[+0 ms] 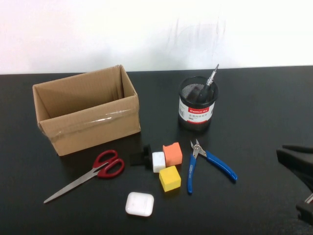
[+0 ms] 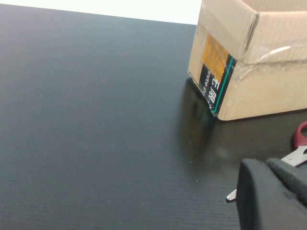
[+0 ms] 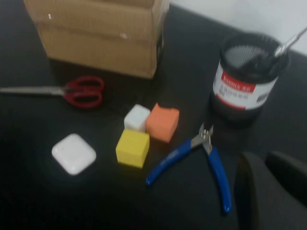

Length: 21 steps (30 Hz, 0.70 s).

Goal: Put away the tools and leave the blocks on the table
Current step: Pick up the pliers from the table

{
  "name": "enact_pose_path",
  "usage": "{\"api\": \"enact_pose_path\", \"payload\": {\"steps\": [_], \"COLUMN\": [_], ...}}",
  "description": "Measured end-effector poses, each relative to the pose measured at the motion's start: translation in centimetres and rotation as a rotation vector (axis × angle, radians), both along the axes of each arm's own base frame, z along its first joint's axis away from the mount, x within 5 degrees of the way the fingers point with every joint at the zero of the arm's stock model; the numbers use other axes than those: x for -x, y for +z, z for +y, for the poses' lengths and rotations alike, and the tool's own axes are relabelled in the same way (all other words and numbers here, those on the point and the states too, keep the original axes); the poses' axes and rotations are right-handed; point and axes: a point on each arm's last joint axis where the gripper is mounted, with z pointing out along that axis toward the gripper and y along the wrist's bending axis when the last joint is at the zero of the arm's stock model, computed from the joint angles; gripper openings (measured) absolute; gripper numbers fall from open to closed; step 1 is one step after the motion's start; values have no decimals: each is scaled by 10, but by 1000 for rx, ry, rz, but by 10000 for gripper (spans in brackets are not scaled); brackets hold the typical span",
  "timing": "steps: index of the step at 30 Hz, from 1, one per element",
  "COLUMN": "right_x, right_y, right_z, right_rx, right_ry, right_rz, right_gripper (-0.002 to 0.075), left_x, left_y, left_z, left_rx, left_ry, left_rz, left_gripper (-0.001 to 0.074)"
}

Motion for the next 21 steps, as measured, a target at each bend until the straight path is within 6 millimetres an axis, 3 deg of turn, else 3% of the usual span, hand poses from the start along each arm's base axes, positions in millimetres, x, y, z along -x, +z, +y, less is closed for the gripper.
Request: {"api": "enact_pose_path", "payload": {"steps": [14, 21], "right_x": [0, -6], "right_y": [-4, 6], "right_z": [0, -2], "right_rx": [5, 47], "right_ry": [0, 5], "right_rz": [-1, -166], "right_gripper": [-9, -9], "left_x": [0, 0], "left_y": [0, 0], "left_z": [0, 0], "left_rx": [0, 0], "left_ry": [0, 0], "left_rz": [0, 0], "left_gripper": [-4, -4]}}
